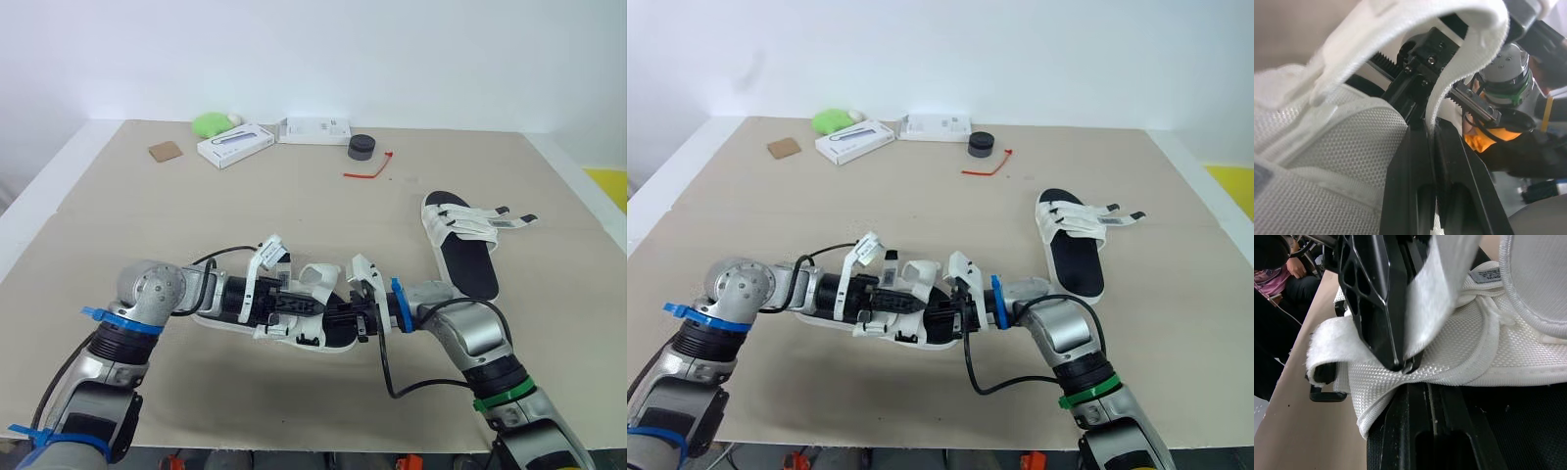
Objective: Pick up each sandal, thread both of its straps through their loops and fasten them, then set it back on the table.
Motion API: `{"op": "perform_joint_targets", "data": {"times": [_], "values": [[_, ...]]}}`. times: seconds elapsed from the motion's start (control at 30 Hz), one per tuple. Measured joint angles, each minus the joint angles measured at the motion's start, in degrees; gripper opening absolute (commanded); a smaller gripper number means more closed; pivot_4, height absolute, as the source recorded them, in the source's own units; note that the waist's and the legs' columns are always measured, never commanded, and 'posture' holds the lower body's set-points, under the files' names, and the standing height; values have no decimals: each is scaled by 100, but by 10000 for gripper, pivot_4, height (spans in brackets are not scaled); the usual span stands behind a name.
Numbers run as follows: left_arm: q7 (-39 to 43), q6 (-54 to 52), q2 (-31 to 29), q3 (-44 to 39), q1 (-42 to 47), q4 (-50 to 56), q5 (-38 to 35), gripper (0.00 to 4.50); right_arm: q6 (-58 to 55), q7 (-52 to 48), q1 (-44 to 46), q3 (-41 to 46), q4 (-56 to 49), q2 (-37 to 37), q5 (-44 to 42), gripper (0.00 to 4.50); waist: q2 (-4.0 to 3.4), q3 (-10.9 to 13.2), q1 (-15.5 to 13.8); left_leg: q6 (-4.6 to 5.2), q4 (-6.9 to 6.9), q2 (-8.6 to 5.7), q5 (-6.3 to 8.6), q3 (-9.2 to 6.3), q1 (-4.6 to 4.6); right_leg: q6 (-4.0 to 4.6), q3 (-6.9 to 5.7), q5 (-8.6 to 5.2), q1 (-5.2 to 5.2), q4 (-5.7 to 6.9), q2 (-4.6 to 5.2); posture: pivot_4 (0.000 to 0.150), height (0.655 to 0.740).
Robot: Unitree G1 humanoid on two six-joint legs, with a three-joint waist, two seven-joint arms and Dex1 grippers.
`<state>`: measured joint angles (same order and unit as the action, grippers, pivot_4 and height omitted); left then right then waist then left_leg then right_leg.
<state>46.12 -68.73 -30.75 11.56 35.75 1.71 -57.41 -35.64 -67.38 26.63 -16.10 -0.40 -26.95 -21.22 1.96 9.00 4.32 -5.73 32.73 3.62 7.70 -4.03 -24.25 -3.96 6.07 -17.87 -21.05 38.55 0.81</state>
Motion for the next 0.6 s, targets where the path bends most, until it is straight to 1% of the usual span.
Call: {"op": "perform_joint_targets", "data": {"times": [0.13,0.2,0.4,0.5,0.6], "values": [[578,732,-56,49,-187,18,532,985,0,-1,1,3,2,0,-1,0,2,1,-1,0,0,0,0,0,-3,0,0,0,-2,0,0,1500,7400],[801,1160,12,27,-323,73,756,985,0,-2,2,6,4,0,-1,0,1,2,-2,1,0,0,0,1,-3,0,1,0,-2,0,0,1500,7400],[1283,1720,40,-37,-606,408,945,985,-1,-8,2,6,3,-1,-3,0,1,2,-1,1,0,1,0,2,-5,0,3,-1,-4,0,0,1500,7400],[1716,2031,-59,-12,-713,598,1087,985,0,-8,4,7,9,-1,-3,0,1,2,-2,1,0,1,0,2,-5,0,2,0,-4,0,0,1500,7400],[2123,2560,-188,132,-760,598,1438,985,0,-5,9,5,14,0,-2,0,1,2,-2,1,0,1,-1,2,-5,0,3,0,-4,0,0,1500,7400]]}}
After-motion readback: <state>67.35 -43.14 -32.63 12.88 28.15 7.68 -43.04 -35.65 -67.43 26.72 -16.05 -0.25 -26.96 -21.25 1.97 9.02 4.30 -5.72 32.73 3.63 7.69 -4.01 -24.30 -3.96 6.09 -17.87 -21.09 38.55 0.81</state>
